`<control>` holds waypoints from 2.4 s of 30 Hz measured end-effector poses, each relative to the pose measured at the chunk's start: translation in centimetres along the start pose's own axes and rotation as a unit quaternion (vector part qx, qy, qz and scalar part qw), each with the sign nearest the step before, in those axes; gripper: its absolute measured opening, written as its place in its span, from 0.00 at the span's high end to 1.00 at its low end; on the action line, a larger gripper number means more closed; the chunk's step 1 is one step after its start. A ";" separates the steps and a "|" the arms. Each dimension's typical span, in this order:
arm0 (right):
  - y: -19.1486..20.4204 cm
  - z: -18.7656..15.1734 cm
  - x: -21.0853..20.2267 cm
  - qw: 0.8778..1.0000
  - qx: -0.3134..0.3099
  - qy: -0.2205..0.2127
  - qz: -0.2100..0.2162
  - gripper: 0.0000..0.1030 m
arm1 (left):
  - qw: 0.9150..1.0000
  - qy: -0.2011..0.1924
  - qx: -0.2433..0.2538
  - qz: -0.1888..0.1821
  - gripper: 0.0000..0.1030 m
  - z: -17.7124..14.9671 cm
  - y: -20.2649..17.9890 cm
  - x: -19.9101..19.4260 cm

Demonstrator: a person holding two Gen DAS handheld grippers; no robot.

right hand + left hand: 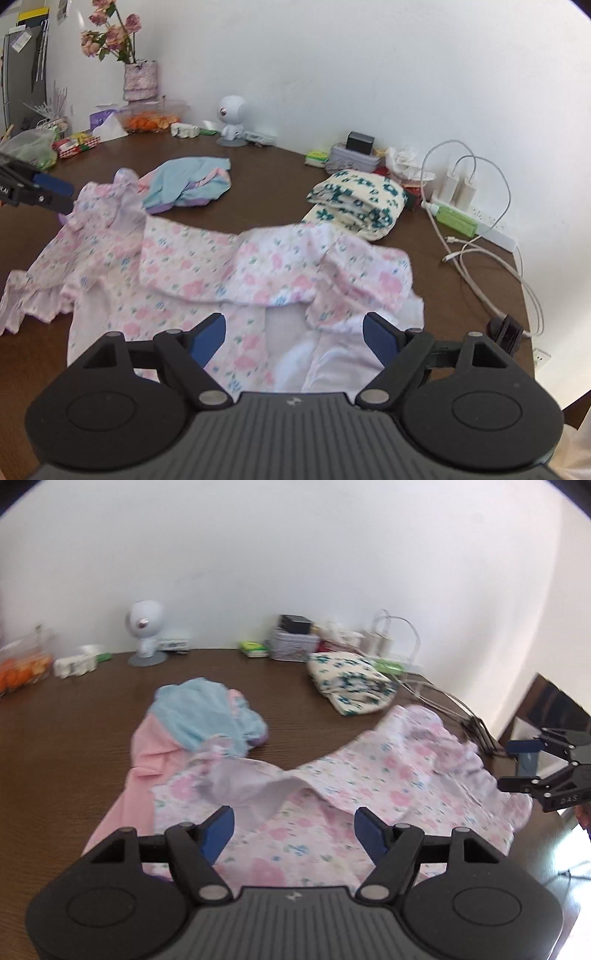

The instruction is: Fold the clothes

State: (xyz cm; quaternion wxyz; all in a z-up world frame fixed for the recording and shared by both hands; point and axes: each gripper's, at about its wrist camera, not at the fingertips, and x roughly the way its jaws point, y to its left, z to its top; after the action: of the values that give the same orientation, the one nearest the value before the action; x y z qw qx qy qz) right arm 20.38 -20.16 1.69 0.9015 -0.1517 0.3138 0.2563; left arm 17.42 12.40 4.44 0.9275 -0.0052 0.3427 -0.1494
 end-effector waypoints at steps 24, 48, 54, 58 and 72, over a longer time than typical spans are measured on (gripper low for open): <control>1.6 -7.2 0.3 0.995 0.089 -0.034 0.037 0.21 | 0.980 0.096 0.175 0.000 0.86 2.5 -11.3 14.4; 1.2 -6.4 2.2 0.999 0.044 0.002 0.026 0.81 | 0.987 0.054 0.086 0.122 0.99 9.5 -6.3 17.7; 0.2 -6.2 2.3 0.999 0.030 0.015 0.026 0.82 | 0.989 0.030 0.010 0.147 0.96 12.9 -1.1 18.9; -0.4 -6.1 2.4 0.999 0.034 0.018 0.028 0.82 | 0.981 0.037 -0.029 0.189 0.81 13.7 1.9 19.9; 5.4 -4.0 -0.1 0.993 0.031 -0.037 0.109 0.32 | 0.983 0.073 0.130 0.107 0.22 5.2 3.1 9.4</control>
State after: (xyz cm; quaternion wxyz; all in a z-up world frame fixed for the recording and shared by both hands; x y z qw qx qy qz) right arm 15.35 -17.49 -1.86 0.8836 -0.0788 0.3027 0.3485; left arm 28.34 12.24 2.11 0.9035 0.1628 0.3853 -0.0929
